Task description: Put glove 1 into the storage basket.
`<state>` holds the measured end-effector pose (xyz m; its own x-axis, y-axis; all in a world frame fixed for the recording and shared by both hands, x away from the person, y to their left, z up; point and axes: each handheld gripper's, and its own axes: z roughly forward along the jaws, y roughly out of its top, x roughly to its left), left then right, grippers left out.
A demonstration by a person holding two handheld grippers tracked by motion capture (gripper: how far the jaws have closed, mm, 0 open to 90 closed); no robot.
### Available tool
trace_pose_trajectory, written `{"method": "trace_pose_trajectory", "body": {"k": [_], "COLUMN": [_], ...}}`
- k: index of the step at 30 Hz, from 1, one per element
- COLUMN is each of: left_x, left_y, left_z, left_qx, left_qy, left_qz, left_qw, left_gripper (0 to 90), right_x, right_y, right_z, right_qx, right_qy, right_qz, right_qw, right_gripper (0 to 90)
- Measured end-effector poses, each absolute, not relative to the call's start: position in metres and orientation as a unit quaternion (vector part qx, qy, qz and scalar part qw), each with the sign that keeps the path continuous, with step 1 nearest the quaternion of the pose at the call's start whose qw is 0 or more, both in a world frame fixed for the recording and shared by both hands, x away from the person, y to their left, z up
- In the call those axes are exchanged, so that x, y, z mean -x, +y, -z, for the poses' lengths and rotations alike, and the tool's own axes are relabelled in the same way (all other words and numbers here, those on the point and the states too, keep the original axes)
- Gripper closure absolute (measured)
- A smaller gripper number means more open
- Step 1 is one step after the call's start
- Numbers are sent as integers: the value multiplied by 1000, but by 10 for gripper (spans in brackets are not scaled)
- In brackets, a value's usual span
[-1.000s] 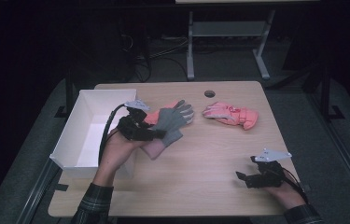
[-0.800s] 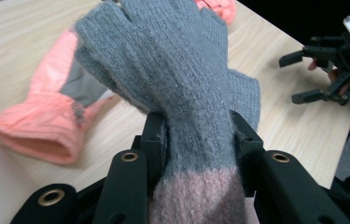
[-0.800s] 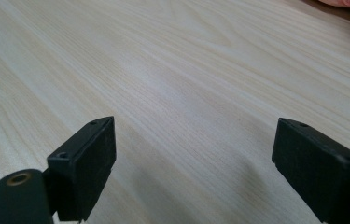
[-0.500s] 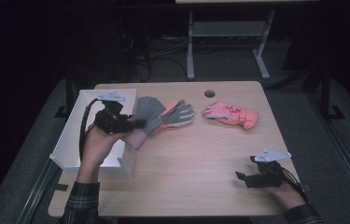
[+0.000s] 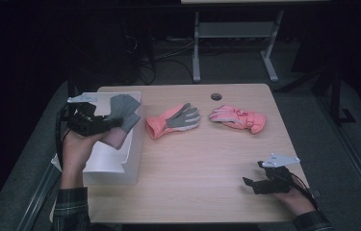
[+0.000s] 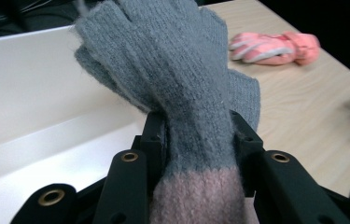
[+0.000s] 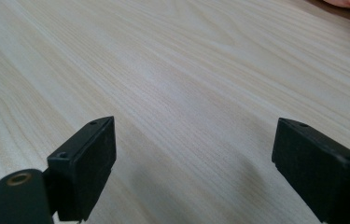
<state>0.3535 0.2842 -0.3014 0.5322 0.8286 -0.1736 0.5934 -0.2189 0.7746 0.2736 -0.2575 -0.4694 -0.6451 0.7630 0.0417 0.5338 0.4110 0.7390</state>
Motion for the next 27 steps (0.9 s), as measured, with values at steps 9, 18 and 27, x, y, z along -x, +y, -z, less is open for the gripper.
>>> {"method": "trace_pose_trajectory", "body": {"k": [9, 18, 27], "left_x": [-366, -382, -395], "left_y": [313, 322, 330], "left_z": [325, 357, 386], "left_qx": [-757, -760, -766], "left_qy": [495, 523, 547], "left_qz": [-159, -165, -162], "left_qw": [395, 347, 296], "left_gripper": [648, 648, 645], "right_x": [-274, -274, -274], "right_y": [-257, -258, -258], "right_z": [470, 470, 470], "right_qx": [-392, -392, -392], "right_qy": [826, 827, 828], "right_qz": [-374, -373, -371], "right_qw": [154, 154, 150], "right_gripper": [133, 133, 133]}}
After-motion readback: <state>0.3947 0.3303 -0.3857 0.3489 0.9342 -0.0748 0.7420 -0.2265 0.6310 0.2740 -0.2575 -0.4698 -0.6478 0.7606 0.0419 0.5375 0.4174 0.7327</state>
